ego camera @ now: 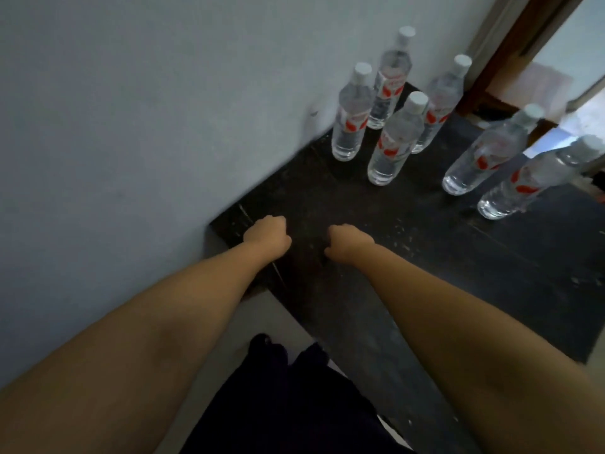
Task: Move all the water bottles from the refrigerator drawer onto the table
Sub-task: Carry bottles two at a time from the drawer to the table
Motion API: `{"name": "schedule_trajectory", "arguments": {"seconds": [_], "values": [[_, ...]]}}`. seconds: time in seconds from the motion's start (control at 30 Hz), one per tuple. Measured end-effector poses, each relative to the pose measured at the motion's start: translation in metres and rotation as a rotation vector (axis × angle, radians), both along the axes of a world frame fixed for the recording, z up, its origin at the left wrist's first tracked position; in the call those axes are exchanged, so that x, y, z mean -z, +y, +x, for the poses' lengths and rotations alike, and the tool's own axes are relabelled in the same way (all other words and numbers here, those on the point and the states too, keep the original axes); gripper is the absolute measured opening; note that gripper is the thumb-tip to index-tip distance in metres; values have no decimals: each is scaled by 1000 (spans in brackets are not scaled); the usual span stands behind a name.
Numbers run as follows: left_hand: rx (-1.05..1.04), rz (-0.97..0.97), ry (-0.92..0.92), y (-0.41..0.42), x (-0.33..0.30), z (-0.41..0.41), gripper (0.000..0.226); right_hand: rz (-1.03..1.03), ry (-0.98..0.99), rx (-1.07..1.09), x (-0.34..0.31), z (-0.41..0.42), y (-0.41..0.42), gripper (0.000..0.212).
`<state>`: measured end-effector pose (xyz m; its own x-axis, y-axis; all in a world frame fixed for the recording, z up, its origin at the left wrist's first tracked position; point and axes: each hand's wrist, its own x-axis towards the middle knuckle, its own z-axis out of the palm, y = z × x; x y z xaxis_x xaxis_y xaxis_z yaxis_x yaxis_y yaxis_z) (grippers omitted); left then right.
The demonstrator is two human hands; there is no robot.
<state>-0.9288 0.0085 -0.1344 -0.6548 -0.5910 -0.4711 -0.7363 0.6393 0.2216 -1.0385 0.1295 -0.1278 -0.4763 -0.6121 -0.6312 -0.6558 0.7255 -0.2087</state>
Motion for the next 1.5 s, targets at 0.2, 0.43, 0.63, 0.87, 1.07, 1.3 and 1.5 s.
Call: {"name": "schedule_trajectory", "arguments": {"seconds": [0.2, 0.43, 0.63, 0.87, 1.07, 1.3, 1.5], "values": [[-175, 46, 3, -5, -7, 86, 21, -11, 27, -161, -8, 47, -5, 33], [-318, 46, 34, 35, -11, 191, 33, -21, 27, -309, -13, 128, 4, 29], [-528, 84, 25, 103, -8, 316, 36, 32, 71, -538, 11, 238, 26, 34], [-870, 99, 23, 150, -7, 467, 28, 37, 76, -919, 10, 371, 20, 33], [-1157, 110, 71, 192, -5, 534, 25, -18, 115, -1189, 7, 460, 1, 25], [-1528, 165, 102, 240, 8, 575, 33, 13, 68, -1561, 14, 544, -5, 29], [-1789, 86, 61, 278, 7, 566, 32, 6, 80, -1919, 6, 591, 6, 18]]}}
